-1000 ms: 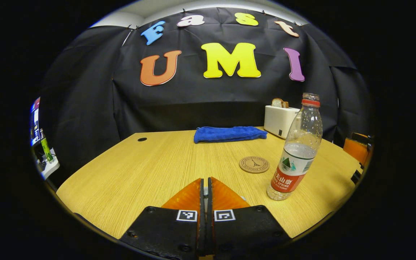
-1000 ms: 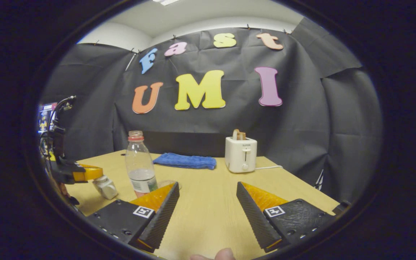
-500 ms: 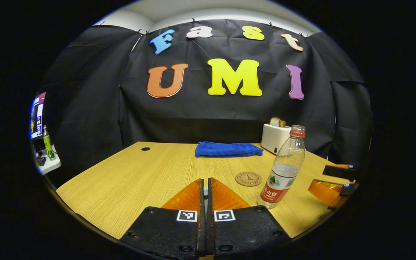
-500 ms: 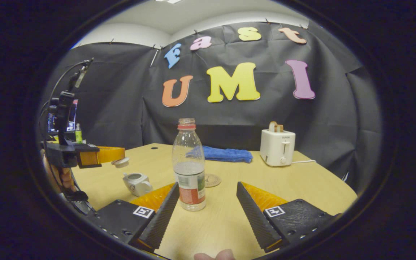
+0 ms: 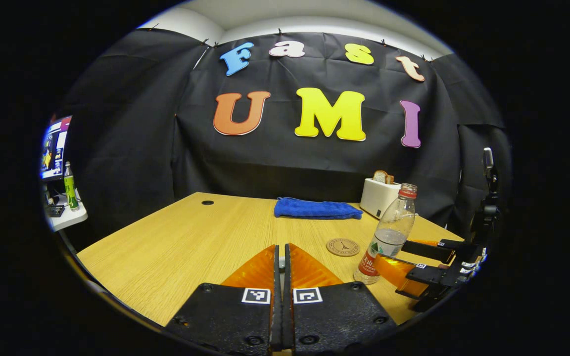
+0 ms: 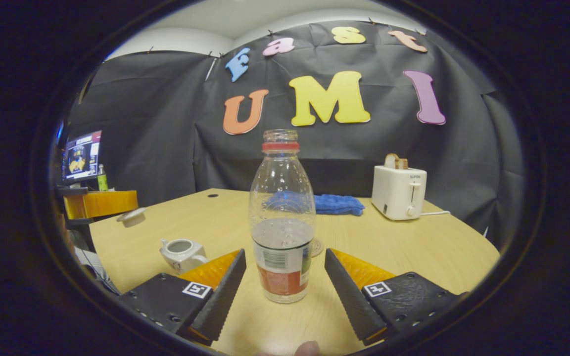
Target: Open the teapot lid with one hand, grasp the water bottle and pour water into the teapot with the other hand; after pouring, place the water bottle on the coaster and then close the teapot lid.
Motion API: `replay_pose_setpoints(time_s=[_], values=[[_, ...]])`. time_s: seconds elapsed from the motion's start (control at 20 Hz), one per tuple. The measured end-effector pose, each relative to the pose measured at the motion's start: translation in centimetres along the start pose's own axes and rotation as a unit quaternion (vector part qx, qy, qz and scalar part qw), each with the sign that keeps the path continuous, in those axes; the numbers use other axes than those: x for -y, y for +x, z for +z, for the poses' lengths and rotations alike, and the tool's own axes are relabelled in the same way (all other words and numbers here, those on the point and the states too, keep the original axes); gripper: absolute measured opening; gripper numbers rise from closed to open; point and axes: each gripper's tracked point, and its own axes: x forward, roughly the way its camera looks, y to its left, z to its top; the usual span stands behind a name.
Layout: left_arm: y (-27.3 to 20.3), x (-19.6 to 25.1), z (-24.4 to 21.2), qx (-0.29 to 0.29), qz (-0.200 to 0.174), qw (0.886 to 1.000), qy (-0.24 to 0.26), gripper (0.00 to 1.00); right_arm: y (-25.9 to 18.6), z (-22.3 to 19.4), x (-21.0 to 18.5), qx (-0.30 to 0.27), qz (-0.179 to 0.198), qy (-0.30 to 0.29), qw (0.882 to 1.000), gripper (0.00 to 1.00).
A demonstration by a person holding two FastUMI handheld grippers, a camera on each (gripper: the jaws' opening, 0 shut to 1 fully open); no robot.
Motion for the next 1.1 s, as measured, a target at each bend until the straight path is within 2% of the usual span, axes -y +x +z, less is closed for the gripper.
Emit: replay_pose_setpoints(time_s=[0.25, 0.3, 0.4, 0.65, 0.75, 0.85, 1.1], values=[[0.1, -1.2, -0.3, -0.004, 0.006, 1.0, -0.001, 0.03, 1.0, 0.3, -0.5, 0.004, -0.004, 0.012, 1.0, 0.94], [0.1, -1.3, -0.1, -0.003, 0.007, 1.0, -0.001, 0.03, 1.2, 0.4, -0.5, 0.004, -0.006, 0.013, 1.0, 0.9], [0.0, -1.4, 0.1, -0.001, 0.007, 1.0, 0.001, 0.03, 1.4, 0.4, -0.3, 0.004, -0.013, 0.013, 1.0, 0.74], [-0.4, -2.6, 0.5, 0.003, 0.015, 1.0, 0.009, 0.03, 1.0, 1.4, 0.3, 0.014, -0.026, -0.012, 0.999, 0.73], [-0.5, -2.9, 0.9, 0.005, 0.018, 1.0, 0.01, 0.03, 0.5, 2.6, 0.5, 0.028, -0.035, -0.051, 0.998, 0.72], [-0.7, -3.4, 0.9, 0.006, 0.021, 1.0, 0.01, 0.03, 0.3, 3.8, 0.6, 0.037, -0.044, -0.119, 0.991, 0.72], [-0.8, -3.7, 1.0, 0.005, 0.018, 1.0, 0.009, 0.03, 0.8, 5.0, 1.3, 0.033, -0.063, -0.294, 0.953, 0.73]])
